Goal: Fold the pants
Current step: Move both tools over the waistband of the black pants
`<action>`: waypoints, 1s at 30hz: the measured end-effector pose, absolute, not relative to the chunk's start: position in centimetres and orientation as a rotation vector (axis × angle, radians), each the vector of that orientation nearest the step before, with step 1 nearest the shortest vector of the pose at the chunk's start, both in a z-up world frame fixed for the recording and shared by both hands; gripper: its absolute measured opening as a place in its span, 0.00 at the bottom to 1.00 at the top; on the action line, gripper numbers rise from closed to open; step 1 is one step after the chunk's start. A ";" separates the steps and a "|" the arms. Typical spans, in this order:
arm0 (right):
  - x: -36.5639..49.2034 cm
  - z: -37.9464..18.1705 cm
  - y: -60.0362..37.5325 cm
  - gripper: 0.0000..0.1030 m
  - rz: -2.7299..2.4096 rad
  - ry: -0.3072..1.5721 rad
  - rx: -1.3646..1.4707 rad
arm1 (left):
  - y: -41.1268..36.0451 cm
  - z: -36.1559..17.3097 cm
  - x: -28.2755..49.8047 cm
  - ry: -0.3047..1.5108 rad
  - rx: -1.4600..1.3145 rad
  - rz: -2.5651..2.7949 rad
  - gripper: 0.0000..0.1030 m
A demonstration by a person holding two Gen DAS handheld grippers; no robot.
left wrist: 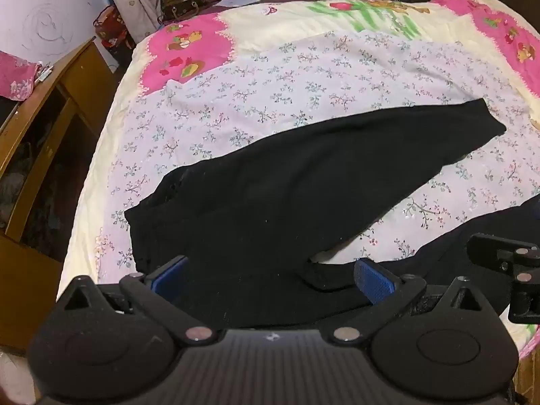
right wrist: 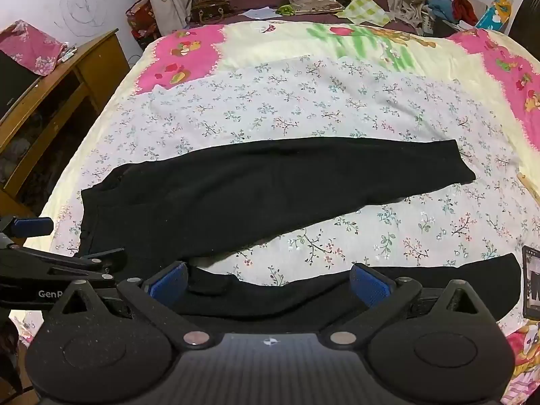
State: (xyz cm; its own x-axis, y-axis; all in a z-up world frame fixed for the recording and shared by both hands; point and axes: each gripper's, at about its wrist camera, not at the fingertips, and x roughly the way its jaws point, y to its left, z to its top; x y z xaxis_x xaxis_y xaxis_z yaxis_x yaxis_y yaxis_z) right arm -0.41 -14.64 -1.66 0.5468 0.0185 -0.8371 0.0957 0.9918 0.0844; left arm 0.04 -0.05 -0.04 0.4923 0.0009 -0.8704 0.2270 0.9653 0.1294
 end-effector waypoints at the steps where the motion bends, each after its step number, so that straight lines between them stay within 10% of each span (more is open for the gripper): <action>1: -0.4 -1.7 -14.7 0.95 -0.046 0.992 0.124 | -0.1 -0.1 0.0 1.053 0.243 -0.140 1.00; 30: 0.0 -2.2 -14.9 0.95 -0.060 1.028 0.099 | -0.9 0.4 -0.2 1.055 0.251 -0.170 1.00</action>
